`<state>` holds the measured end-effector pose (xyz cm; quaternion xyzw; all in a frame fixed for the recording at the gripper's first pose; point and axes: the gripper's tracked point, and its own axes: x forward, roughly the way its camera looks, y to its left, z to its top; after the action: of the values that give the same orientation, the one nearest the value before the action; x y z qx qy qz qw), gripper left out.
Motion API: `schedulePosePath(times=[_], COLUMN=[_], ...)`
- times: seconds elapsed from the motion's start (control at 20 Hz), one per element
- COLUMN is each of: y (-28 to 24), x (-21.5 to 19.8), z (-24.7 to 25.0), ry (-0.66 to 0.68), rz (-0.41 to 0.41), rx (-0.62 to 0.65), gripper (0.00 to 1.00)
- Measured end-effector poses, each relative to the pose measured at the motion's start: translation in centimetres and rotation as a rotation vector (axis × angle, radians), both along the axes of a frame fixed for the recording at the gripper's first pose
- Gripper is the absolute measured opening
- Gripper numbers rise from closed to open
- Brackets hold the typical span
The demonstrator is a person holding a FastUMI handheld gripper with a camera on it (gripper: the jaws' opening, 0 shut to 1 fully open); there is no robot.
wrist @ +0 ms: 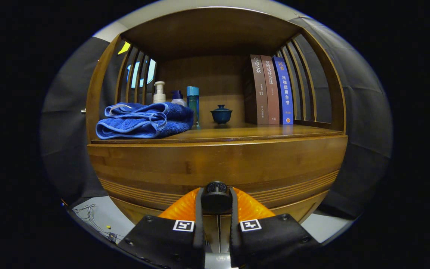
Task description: Pull open the drawer, take out the items inside it, and place them on the countertop above the cabinet.
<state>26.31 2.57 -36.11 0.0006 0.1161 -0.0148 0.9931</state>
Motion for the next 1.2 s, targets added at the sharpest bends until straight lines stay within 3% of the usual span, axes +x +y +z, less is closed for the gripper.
schedulePosePath(times=[0.75, 1.2], y=[-0.1, -0.2], x=[-11.0, -14.7], z=[1.1, 0.9], ry=[0.021, 0.033], rz=[0.015, 0.017], rx=[0.034, 0.05], gripper=[0.3, 0.3])
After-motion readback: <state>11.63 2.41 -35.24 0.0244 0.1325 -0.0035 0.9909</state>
